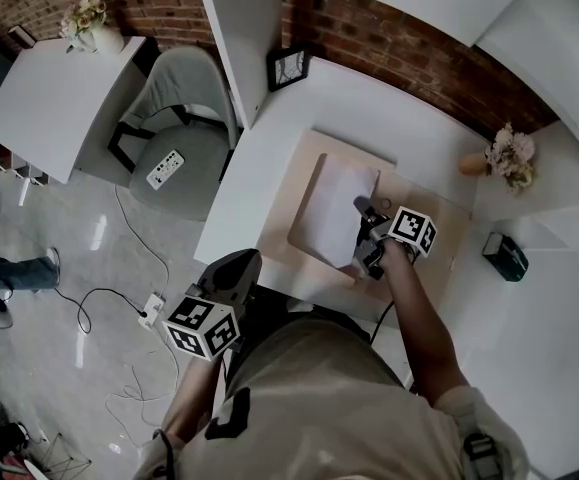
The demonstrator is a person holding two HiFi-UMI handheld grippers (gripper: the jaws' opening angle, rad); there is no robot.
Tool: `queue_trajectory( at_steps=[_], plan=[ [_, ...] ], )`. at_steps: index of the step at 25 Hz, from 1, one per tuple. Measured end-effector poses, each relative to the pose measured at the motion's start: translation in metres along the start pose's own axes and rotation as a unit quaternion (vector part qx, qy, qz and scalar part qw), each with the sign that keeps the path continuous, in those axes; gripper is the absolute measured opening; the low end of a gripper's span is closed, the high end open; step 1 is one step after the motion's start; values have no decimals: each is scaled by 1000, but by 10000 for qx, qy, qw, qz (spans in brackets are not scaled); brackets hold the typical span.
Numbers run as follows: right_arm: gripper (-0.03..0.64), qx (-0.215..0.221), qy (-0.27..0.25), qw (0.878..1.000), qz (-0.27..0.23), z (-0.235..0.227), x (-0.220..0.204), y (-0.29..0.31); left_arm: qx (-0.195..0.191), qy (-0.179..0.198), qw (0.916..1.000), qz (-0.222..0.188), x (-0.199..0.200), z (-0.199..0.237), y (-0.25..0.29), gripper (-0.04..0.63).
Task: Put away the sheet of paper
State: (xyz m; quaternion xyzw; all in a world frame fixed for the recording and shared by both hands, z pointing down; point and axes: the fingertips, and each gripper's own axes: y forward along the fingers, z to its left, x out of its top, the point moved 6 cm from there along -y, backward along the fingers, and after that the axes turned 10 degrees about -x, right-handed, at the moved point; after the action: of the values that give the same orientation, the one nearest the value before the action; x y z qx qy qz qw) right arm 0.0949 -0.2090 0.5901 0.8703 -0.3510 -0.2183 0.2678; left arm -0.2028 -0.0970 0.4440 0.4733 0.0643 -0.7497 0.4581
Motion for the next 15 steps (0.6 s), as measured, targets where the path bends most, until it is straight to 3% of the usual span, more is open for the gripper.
queue_trajectory(
  at_steps=[15],
  plan=[
    [28,139,-216,9996,115,10,-4,9,11,-37,10000,27,-1,4,-1,17]
  ],
)
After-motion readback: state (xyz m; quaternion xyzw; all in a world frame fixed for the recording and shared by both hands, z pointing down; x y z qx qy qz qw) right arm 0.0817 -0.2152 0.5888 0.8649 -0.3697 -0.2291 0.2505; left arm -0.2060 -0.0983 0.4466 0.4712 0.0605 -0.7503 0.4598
